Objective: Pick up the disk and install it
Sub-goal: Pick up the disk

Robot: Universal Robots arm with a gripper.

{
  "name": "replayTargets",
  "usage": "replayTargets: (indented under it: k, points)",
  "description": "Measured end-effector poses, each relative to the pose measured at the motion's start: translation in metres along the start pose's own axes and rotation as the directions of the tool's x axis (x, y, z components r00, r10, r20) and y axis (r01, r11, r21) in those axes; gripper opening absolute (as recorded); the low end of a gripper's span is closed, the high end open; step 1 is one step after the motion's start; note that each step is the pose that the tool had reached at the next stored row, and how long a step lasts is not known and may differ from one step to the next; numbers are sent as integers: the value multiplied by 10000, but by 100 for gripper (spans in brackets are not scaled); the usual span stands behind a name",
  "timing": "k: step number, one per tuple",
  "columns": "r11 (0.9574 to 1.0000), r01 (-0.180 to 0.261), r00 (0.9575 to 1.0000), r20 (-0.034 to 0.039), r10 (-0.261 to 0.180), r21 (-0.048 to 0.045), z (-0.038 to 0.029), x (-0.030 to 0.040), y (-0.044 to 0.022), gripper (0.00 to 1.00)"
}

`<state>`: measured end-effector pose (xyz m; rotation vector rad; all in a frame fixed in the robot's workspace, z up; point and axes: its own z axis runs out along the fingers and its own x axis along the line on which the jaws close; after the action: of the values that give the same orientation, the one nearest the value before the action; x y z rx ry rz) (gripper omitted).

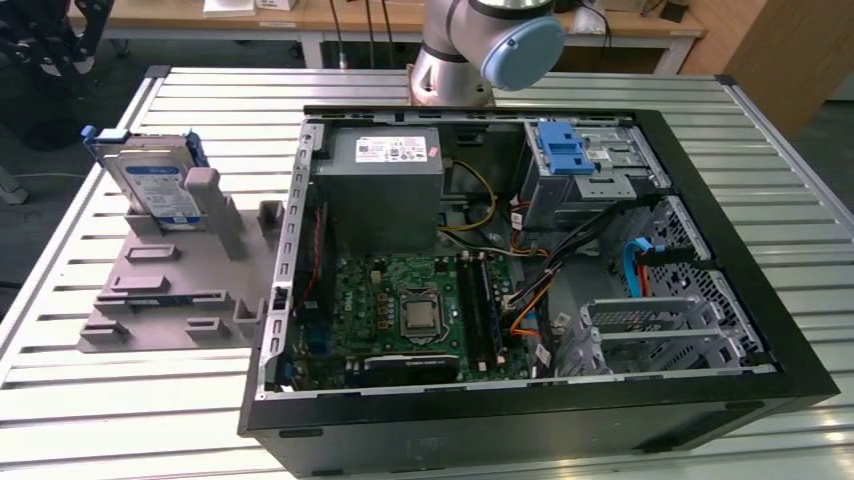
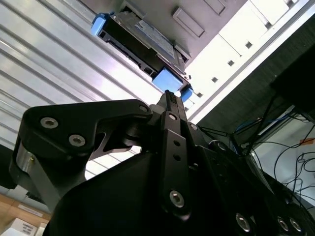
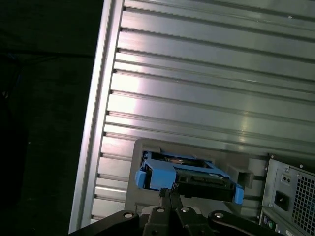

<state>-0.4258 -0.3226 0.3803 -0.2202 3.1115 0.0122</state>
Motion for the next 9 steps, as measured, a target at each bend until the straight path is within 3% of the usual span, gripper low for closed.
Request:
replayTargets:
  k: [4,9]
  points:
    - [9978,668,9978,-4,-668,-15,0,0,0,11]
    - [9881,1535,9881,-7,-1535,-35,0,0,0,11]
